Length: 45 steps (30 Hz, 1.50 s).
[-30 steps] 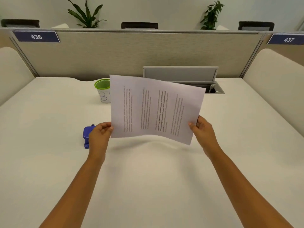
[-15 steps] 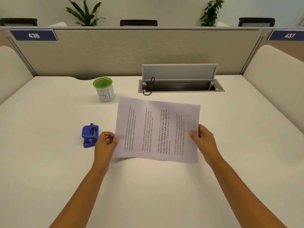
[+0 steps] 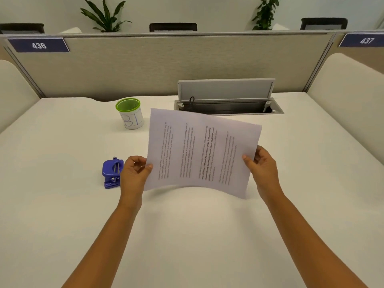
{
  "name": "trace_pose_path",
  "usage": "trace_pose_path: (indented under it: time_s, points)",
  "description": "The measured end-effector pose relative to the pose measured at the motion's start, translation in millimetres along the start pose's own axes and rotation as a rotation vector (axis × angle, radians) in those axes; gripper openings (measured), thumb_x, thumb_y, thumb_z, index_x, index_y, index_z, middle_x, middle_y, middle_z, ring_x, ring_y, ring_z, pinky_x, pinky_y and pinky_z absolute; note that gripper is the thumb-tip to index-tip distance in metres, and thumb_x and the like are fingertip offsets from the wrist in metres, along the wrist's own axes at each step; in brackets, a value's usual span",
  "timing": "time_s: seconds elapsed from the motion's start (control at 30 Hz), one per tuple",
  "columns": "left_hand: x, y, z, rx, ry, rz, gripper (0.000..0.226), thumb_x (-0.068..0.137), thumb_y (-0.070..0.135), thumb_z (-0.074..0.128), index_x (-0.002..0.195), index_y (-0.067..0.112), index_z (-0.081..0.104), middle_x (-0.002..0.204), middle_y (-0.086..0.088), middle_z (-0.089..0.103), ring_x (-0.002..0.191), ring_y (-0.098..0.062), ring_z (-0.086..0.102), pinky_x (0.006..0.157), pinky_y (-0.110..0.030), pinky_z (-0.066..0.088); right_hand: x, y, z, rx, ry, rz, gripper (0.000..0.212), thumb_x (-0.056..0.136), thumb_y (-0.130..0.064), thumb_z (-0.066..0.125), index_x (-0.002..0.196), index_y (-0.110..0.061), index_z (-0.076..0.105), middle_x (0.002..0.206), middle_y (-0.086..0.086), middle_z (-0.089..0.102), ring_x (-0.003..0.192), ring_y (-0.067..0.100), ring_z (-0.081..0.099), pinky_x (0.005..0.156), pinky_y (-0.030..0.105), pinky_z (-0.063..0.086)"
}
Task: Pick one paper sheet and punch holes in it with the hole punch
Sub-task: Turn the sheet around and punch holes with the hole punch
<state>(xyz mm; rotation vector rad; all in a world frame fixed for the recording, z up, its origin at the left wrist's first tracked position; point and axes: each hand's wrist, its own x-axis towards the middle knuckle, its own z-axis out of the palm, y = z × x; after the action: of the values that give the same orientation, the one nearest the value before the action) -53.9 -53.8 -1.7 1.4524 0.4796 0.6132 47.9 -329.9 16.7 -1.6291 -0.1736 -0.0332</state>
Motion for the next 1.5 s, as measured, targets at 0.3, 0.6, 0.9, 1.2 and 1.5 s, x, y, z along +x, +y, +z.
trace_pose_path:
  time_s: [0.3, 0.6, 0.9, 1.2, 1.5]
  points:
    - [5, 9, -1, -0.024, 0.047, 0.033, 0.025, 0.086, 0.005, 0.059, 0.081, 0.027, 0.048, 0.094, 0.006, 0.065, 0.094, -0.017, 0.063, 0.080, -0.026, 0.052, 9, -14, -1, 0.067, 0.058, -0.058, 0.021, 0.090, -0.017, 0.060, 0.096, -0.037, 0.058, 0.102, -0.017, 0.067, 0.091, 0.008, 0.067, 0.073, 0.015, 0.056]
    - [3, 6, 0, -0.014, 0.015, 0.020, 0.027, 0.087, 0.011, 0.060, 0.097, 0.036, 0.056, 0.095, 0.019, 0.066, 0.087, -0.008, 0.066, 0.067, -0.019, 0.052, 7, -4, 5, 0.033, 0.021, -0.011, 0.021, 0.089, -0.018, 0.061, 0.095, -0.037, 0.056, 0.102, -0.016, 0.066, 0.095, 0.010, 0.065, 0.077, 0.020, 0.054]
    - [4, 8, -4, 0.038, 0.009, 0.050, 0.029, 0.088, 0.013, 0.059, 0.093, 0.042, 0.059, 0.093, 0.021, 0.067, 0.086, -0.009, 0.065, 0.065, -0.015, 0.051, 13, -9, 3, 0.035, 0.031, -0.035, 0.018, 0.090, -0.019, 0.058, 0.093, -0.037, 0.057, 0.101, -0.017, 0.067, 0.090, 0.008, 0.066, 0.067, 0.008, 0.053]
    - [-9, -30, -9, 0.071, -0.049, -0.153, 0.026, 0.090, 0.021, 0.055, 0.117, 0.022, 0.054, 0.107, -0.002, 0.064, 0.100, -0.024, 0.059, 0.081, -0.037, 0.052, 1, 40, -3, -0.056, -0.101, 0.191, 0.021, 0.084, -0.012, 0.067, 0.093, -0.031, 0.062, 0.096, -0.009, 0.068, 0.088, 0.002, 0.064, 0.061, 0.007, 0.051]
    - [-14, -51, -13, -0.057, -0.111, -0.322, 0.022, 0.091, 0.020, 0.053, 0.112, 0.021, 0.061, 0.109, -0.003, 0.069, 0.099, -0.023, 0.065, 0.074, -0.038, 0.054, 1, 64, -8, 0.251, 0.021, 0.411, 0.016, 0.087, -0.012, 0.062, 0.103, -0.016, 0.063, 0.103, 0.004, 0.071, 0.088, 0.016, 0.070, 0.069, 0.025, 0.058]
